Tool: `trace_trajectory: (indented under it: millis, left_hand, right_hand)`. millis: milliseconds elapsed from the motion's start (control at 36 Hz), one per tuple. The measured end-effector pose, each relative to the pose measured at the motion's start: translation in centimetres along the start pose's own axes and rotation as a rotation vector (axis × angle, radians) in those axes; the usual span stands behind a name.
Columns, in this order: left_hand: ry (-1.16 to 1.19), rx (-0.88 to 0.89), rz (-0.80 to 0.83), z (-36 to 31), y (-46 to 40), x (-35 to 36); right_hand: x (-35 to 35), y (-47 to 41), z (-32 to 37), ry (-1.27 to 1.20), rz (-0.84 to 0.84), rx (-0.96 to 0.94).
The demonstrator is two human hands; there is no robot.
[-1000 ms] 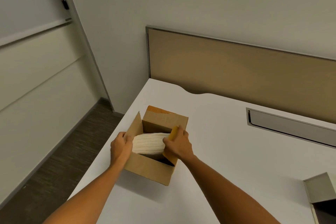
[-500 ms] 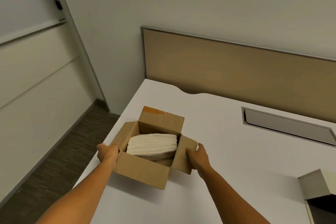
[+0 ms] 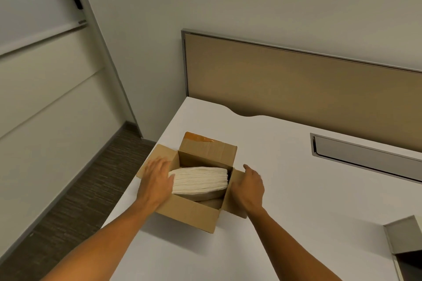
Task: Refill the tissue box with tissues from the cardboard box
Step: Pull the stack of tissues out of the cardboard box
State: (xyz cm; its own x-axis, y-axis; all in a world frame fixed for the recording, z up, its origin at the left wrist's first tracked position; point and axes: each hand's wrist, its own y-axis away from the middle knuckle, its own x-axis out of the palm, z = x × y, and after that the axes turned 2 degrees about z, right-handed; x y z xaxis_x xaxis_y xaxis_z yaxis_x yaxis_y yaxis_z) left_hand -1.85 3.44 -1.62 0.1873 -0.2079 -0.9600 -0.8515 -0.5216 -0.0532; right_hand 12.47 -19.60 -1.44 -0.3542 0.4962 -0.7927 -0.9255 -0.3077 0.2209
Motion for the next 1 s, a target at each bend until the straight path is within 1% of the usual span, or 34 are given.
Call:
trace_trajectory:
  millis: [56,111,222,278,361,500,667,750,861,1000]
  left_hand:
    - [0.048,0.096,0.064,-0.6,-0.6,0.1]
    - [0.016,0.164,0.175,-1.2,-1.4,0.3]
    - [-0.056,0.182,0.379,-2.2,-2.8,0.5]
    - [-0.087,0.211,0.458,-2.3,-3.3,0.6]
    - [-0.128,0.261,0.545,-2.4,-3.8,0.7]
    - [-0.18,0.335,0.568,-2.3,-4.7,1.3]
    - [-0.21,0.324,0.595,-1.6,-5.2,2.4]
    - [-0.243,0.335,0.581,-1.3,-5.6,2.8]
    - [-0.293,0.345,0.602,-1.1,-5.7,3.0]
    - [-0.279,0.379,0.589,-0.7,-5.7,3.0]
  right_hand:
    - [-0.1,0.1,0.8,0.187,-0.042,-0.154]
    - [-0.1,-0.1,1.7,0.264,0.001,-0.305]
    - [0.6,-1.3,3.4,0.468,0.113,-0.605]
    - [1.2,-2.1,4.0,0.561,0.151,-0.699]
    - [1.9,-3.0,4.6,0.719,0.202,-0.79]
    - [2.7,-4.3,5.2,0.888,0.272,-0.831]
    - [3.0,-4.9,4.9,0.971,0.296,-0.816]
    - [3.1,-5.0,4.8,0.99,0.308,-0.798]
    - [3.2,-5.2,4.6,0.995,0.327,-0.757]
    - [3.1,-5.8,4.3,0.924,0.356,-0.724]
